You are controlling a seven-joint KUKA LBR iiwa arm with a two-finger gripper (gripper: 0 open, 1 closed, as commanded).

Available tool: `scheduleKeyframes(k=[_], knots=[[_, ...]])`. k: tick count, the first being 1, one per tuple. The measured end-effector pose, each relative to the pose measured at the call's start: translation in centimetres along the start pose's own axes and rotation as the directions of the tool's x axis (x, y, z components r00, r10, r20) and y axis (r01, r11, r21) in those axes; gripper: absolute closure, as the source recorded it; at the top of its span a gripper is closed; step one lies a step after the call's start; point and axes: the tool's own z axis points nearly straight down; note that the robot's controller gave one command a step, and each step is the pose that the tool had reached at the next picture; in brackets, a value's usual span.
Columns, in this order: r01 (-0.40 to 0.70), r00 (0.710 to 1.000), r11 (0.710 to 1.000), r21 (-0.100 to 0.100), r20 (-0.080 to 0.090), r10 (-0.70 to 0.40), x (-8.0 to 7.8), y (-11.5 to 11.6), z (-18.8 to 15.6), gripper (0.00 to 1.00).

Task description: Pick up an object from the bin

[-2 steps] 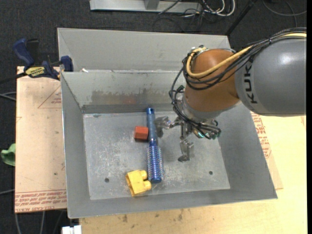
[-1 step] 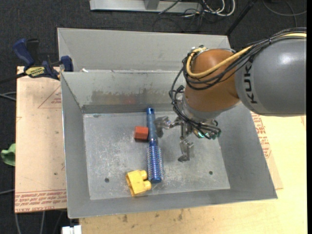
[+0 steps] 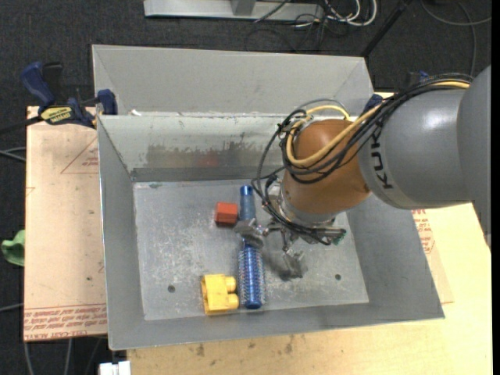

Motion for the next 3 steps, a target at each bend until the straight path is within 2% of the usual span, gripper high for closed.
scheduleKeyframes(k=[1, 2, 3], knots=[[0.156, 0.987, 0.987, 0.038, 0.034, -0.157, 1.7, 2.4, -0.8, 0.0], [0.165, 0.986, 0.986, 0.0, -0.002, -0.165, 2.6, 3.4, -0.1, 1.0], [-0.19, 0.982, 0.982, -0.001, -0.003, 0.19, 0.5, 1.1, -6.1, 1.0]])
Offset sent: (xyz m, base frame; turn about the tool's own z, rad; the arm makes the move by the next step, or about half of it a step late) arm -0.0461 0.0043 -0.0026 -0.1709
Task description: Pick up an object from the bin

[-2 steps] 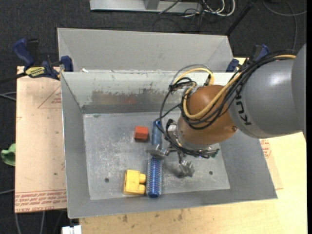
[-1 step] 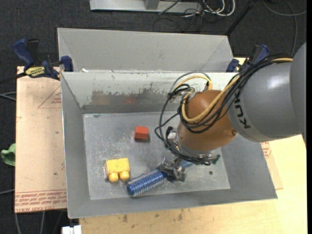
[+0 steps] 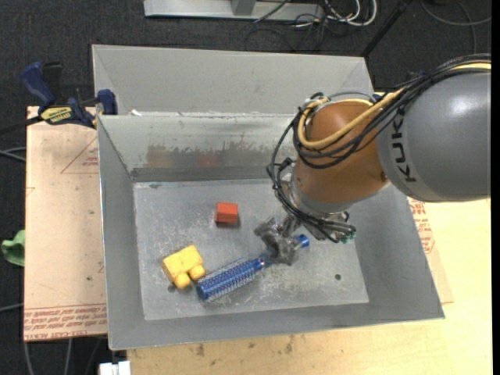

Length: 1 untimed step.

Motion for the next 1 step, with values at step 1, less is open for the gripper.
scheduleKeyframes(k=[1], knots=[[0.031, 1.0, 1.0, -0.001, -0.003, -0.031, -0.48, -0.59, -1.51, 1.0]])
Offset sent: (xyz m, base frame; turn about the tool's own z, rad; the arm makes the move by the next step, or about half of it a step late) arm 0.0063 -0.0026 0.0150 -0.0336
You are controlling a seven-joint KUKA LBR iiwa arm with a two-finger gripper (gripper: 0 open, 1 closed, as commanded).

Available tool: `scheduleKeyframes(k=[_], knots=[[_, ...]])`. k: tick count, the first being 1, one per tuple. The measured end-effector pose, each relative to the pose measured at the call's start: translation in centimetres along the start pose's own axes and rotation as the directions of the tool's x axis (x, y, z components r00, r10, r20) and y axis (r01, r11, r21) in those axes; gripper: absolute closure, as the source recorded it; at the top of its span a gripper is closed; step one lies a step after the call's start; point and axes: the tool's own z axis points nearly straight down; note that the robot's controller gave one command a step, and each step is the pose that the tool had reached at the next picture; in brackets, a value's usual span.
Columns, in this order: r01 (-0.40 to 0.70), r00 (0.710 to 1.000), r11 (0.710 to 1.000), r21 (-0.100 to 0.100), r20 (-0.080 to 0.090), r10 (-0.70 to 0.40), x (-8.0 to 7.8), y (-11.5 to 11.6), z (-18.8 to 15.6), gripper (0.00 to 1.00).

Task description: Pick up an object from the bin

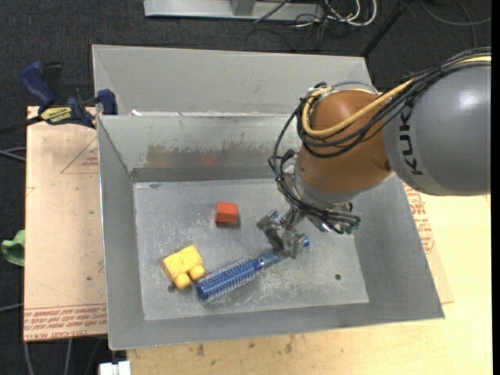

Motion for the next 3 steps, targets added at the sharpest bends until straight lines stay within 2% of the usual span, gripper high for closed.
scheduleKeyframes(k=[1, 2, 3], knots=[[0.007, 1.0, 1.0, 0.0, 0.0, -0.007, 0.3, 0.6, -2.4, 1.0], [0.007, 1.0, 1.0, -0.001, -0.001, -0.007, 0.3, 0.6, -2.3, 0.0], [0.014, 1.0, 1.0, -0.006, -0.008, -0.014, 0.1, -1.6, 6.8, 0.0]])
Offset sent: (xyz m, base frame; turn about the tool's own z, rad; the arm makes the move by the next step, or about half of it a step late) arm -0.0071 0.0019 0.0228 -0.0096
